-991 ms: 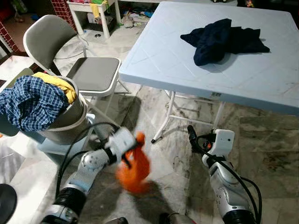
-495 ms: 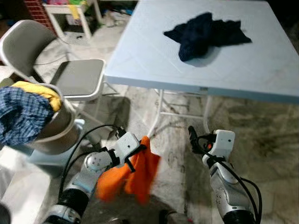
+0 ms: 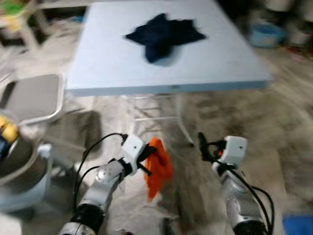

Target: Hang hanger

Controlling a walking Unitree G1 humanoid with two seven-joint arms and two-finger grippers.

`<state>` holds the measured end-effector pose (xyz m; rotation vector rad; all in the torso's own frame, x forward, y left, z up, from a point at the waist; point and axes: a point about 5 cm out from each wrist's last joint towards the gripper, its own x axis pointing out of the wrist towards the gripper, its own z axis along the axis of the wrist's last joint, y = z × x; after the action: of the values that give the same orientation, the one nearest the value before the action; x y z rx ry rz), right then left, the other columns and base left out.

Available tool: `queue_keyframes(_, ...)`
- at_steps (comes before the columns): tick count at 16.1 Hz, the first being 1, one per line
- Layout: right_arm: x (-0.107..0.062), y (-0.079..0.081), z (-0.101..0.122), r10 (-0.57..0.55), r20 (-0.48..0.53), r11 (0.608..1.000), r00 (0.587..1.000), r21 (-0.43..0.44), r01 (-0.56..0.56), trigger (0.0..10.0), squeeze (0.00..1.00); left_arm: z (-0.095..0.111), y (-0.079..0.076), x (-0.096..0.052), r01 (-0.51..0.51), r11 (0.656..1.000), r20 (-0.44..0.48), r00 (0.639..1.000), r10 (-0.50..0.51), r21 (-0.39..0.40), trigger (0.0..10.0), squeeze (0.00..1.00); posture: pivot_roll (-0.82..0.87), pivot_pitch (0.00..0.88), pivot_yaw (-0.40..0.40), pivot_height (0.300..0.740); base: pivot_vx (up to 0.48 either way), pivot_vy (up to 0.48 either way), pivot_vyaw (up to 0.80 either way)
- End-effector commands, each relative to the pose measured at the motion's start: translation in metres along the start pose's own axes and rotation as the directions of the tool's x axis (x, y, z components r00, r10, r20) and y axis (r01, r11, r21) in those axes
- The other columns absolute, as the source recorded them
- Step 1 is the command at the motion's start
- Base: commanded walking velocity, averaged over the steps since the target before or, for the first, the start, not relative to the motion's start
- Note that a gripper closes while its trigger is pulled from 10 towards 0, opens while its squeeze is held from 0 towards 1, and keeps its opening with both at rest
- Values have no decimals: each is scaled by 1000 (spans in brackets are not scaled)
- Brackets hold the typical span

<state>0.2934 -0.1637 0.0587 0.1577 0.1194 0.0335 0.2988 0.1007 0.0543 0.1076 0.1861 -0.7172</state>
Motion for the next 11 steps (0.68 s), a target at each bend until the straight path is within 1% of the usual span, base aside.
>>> queue_keyframes(1,-1,-3,-1,-11,-12,1000,1000,-6,11,10000,0,3,-1,1,-5,1000,15,1000,6,-15,10000,0,-246,145,22,740,0,0,-800)
queue_keyframes(4,-1,-3,-2,-10,-15,1000,1000,-7,9,10000,0,5,1,1,-16,999,26,1000,17,-43,10000,0,-245,147,23,740,0,0,-800)
queue_keyframes(5,-1,-4,-2,-12,-15,1000,1000,-7,12,10000,0,6,2,0,-33,996,33,999,36,-82,10000,0,-246,146,24,740,0,0,-800)
queue_keyframes(6,-1,-4,-2,-14,-14,1000,1000,-7,14,10000,0,7,4,0,-51,995,36,998,54,-89,10000,0,-247,145,25,740,0,0,-800)
queue_keyframes(7,-1,-4,-2,-15,-14,1000,1000,-7,14,10000,0,8,6,0,-69,992,43,996,74,-102,10000,0,-248,142,26,740,0,0,-800)
queue_keyframes(8,-1,-4,-1,-16,-12,1000,1000,-7,16,10000,0,11,13,1,-118,983,51,991,126,-139,10000,0,-251,141,27,740,0,0,-800)
queue_keyframes(10,-1,-4,-1,-19,-11,1000,1000,-7,19,10000,0,15,20,2,-157,970,63,983,171,-185,10000,0,-253,140,28,740,0,0,-800)
queue_keyframes(11,-1,-4,-1,-20,-10,1000,1000,-7,19,10000,0,16,22,2,-166,968,66,981,181,-187,10000,0,-255,140,28,740,0,0,-800)
